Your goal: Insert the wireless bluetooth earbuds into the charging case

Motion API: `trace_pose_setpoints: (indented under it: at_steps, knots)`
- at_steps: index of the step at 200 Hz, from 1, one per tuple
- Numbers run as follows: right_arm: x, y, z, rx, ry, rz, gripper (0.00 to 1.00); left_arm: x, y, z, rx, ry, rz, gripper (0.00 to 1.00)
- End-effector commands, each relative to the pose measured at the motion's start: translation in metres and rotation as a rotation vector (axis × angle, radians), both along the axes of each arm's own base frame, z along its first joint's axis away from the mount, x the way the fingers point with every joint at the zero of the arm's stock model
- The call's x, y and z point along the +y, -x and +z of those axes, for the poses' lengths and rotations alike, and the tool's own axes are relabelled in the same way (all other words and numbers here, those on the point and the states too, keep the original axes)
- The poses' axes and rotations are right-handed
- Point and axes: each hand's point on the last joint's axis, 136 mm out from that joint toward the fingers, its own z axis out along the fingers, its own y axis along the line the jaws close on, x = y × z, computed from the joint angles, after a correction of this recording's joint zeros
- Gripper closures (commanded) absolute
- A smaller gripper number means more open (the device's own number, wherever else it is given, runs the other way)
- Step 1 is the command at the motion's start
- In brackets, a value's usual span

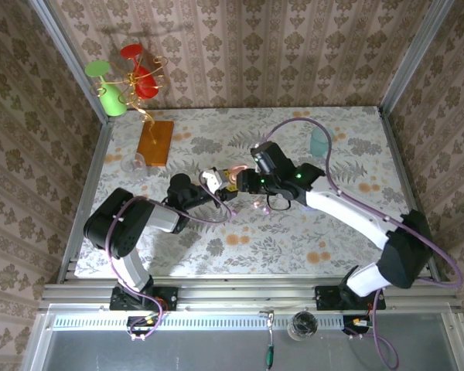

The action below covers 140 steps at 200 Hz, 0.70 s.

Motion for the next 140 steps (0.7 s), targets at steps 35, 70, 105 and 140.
trace_pose_setpoints:
  at_steps: [35, 70, 105, 140]
  knots:
    - [-0.062, -0.004, -0.015, -0.006, -0.037, -0.181, 0.57, 0.023, 0.002, 0.022, -0.022, 0.047, 0.029, 0.67]
    - [-0.063, -0.011, -0.062, 0.131, -0.018, -0.228, 0.58, 0.039, 0.004, 0.025, -0.023, 0.050, 0.069, 0.67]
    - [-0.049, -0.021, -0.110, 0.238, -0.007, -0.240, 0.58, 0.057, 0.005, 0.029, -0.025, 0.060, 0.114, 0.67]
    - [-0.037, -0.027, -0.140, 0.297, -0.004, -0.227, 0.58, 0.068, 0.004, 0.028, -0.003, 0.069, 0.142, 0.67]
